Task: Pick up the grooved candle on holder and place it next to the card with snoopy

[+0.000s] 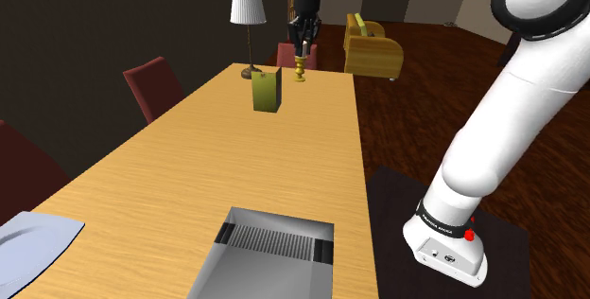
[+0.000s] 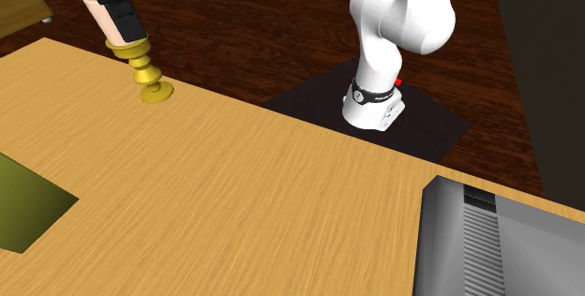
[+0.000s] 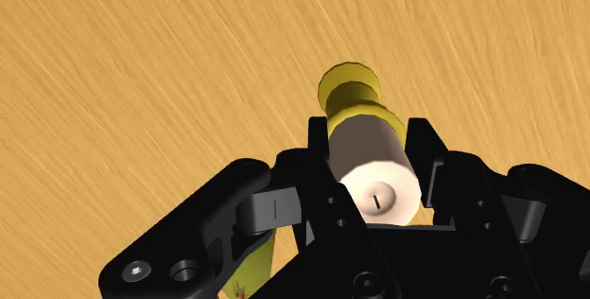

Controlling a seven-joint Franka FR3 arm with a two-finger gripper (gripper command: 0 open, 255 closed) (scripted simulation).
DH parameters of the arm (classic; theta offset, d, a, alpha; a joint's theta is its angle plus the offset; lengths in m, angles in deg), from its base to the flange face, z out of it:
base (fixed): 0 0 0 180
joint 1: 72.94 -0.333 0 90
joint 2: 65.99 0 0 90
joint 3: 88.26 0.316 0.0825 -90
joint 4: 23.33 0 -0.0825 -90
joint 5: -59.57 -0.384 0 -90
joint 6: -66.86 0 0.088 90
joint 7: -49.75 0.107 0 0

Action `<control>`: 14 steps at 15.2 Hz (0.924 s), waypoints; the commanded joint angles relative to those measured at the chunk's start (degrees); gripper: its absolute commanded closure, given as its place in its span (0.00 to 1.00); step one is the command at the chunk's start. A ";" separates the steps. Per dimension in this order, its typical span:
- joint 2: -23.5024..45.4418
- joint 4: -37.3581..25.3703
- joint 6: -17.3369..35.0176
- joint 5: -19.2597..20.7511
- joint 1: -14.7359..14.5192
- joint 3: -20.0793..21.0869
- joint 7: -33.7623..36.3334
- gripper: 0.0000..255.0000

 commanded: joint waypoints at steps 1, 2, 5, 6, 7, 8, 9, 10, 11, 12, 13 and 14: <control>2.99 -3.52 -0.54 0.17 1.02 -1.31 -2.36 1.00; 4.50 -5.29 -0.81 0.19 1.53 -1.89 -3.44 1.00; 9.41 -11.25 -1.92 0.07 3.11 -3.52 -6.63 1.00; 11.18 -13.49 -2.41 -0.03 3.67 -4.02 -7.67 1.00; 13.03 -15.88 -2.96 -0.17 4.25 -4.49 -8.70 1.00; 14.96 -18.43 -3.60 -0.34 4.84 -4.95 -9.71 1.00; 17.00 -21.17 -4.32 -0.53 5.46 -5.37 -10.70 1.00; 19.15 -24.13 -5.15 -0.76 6.11 -5.77 -11.67 1.00; 21.44 -27.35 -6.11 -1.02 6.79 -6.14 -12.62 1.00; 23.90 -30.89 -7.21 -1.32 7.51 -6.48 -13.54 1.00; 26.58 -34.85 -8.52 -1.63 8.30 -6.75 -14.43 1.00; 29.57 -39.37 -10.09 -1.99 9.15 -6.99 -15.28 1.00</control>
